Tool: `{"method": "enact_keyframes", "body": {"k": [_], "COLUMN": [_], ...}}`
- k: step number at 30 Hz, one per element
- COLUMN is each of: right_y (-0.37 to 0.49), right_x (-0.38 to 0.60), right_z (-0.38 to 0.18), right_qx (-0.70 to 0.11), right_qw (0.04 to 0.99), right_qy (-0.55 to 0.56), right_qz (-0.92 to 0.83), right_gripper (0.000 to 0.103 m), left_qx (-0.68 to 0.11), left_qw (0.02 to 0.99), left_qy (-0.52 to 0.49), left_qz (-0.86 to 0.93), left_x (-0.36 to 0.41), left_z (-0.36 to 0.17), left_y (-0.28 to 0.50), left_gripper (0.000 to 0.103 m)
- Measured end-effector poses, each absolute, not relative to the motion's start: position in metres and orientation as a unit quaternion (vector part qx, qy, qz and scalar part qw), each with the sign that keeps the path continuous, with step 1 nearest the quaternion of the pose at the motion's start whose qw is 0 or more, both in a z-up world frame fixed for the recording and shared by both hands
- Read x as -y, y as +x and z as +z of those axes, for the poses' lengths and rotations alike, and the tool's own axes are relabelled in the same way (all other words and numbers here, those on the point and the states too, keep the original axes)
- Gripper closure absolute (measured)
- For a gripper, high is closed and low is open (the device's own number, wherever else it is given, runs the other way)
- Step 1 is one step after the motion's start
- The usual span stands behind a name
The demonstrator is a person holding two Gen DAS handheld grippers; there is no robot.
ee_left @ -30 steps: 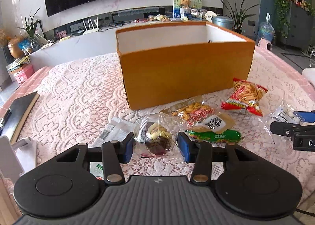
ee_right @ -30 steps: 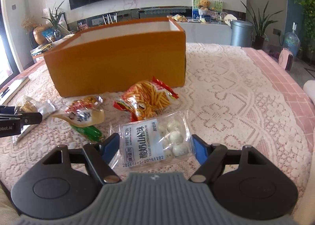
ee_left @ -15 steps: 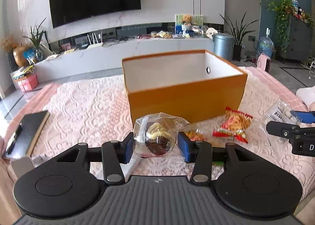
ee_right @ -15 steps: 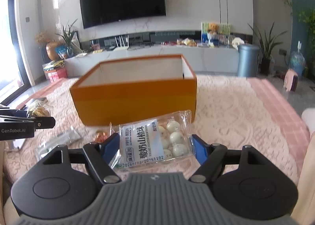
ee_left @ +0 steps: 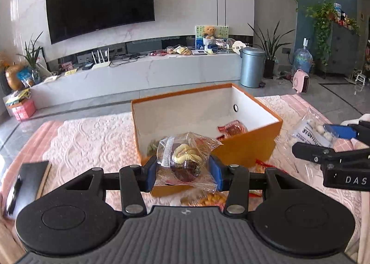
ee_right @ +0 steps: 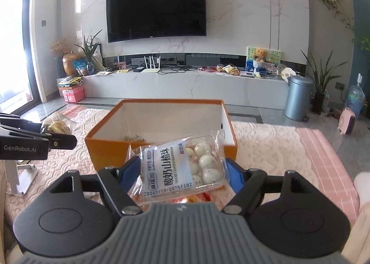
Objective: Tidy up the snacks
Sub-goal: 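Lift both held packs and carry them over the orange box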
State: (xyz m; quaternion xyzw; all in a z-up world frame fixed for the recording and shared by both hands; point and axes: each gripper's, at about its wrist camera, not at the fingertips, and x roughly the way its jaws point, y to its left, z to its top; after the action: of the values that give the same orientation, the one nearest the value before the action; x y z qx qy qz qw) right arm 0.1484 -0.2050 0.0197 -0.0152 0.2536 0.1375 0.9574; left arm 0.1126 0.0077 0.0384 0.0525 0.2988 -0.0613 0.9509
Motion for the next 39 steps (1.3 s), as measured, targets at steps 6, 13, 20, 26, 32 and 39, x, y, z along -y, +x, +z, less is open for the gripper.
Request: {"method": "enact_keyframes", "body": {"k": [6, 13, 20, 26, 32, 39], "right_y": [0.181, 0.227, 0.277, 0.32, 0.358, 0.38], "right_x": [0.195, 0.178, 0.156, 0.144, 0.137, 0.124], "right_z": [0.04, 0.051, 0.046, 0.027, 0.007, -0.014], "right_qx": [-0.243, -0.246, -0.273, -0.317, -0.361, -0.387], "right_qw": [0.958, 0.955, 0.945, 0.932, 0.916, 0.902], "right_qy": [-0.027, -0.038, -0.057, -0.069, -0.076, -0.109], "right_qz": [0.148, 0.164, 0.171, 0.163, 0.157, 0.155], "right_gripper": [0.028, 0.028, 0.028, 0.028, 0.028, 0.028], "left_qx": [-0.296, -0.288, -0.309, -0.355, -0.388, -0.405], "left_qw": [0.951, 0.953, 0.945, 0.926, 0.911, 0.895], "left_qy": [0.057, 0.07, 0.087, 0.108, 0.127, 0.179], "left_qz": [-0.069, -0.07, -0.069, -0.071, -0.061, -0.053], "left_x": [-0.007, -0.003, 0.002, 0.003, -0.001, 0.006], "left_z": [0.048, 0.053, 0.039, 0.013, -0.012, -0.027], "left_y": [0.141, 0.174, 0.209, 0.239, 0.259, 0.272], "left_gripper": [0.05, 0.05, 0.05, 0.05, 0.05, 0.05]}}
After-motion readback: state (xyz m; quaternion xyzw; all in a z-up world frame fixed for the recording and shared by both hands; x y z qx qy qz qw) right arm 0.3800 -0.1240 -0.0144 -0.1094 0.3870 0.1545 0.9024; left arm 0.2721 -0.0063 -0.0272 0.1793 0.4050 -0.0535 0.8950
